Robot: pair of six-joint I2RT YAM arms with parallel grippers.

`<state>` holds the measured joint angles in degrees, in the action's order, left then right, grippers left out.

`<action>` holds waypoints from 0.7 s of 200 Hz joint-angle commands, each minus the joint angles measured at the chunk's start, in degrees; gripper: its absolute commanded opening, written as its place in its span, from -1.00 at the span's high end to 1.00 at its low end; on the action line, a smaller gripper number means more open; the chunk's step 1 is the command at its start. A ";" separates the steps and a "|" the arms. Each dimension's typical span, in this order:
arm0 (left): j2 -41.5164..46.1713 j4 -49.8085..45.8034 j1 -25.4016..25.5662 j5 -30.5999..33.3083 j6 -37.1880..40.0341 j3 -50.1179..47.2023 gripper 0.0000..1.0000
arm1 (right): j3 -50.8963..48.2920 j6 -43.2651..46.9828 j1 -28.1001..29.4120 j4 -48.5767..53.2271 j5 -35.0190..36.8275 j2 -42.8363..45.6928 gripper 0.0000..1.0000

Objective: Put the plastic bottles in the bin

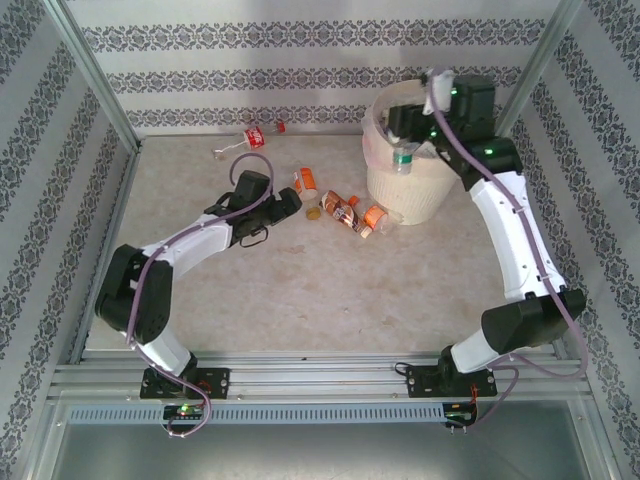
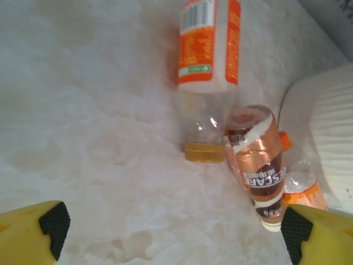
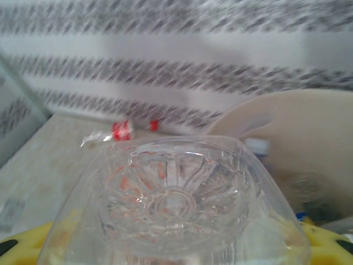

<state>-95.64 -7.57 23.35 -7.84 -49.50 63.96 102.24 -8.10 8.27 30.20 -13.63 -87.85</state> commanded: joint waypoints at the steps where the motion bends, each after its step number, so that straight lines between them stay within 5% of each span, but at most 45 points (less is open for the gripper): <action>1: -2.74 0.80 1.99 -1.35 3.21 4.63 -0.99 | 3.42 -7.86 -5.07 -3.72 2.55 -0.82 -0.06; 84: -12.01 -0.33 3.01 -1.65 3.56 10.54 -0.99 | 17.50 -10.80 -11.87 2.06 4.05 -10.08 -0.09; 140: -16.55 -7.89 3.19 4.31 5.20 16.47 -1.00 | 22.26 -1.49 -11.79 7.21 27.46 -16.14 -0.10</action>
<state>-110.76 -10.59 25.89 -6.94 -46.48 77.58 122.39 -14.48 -3.22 34.63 2.07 -101.67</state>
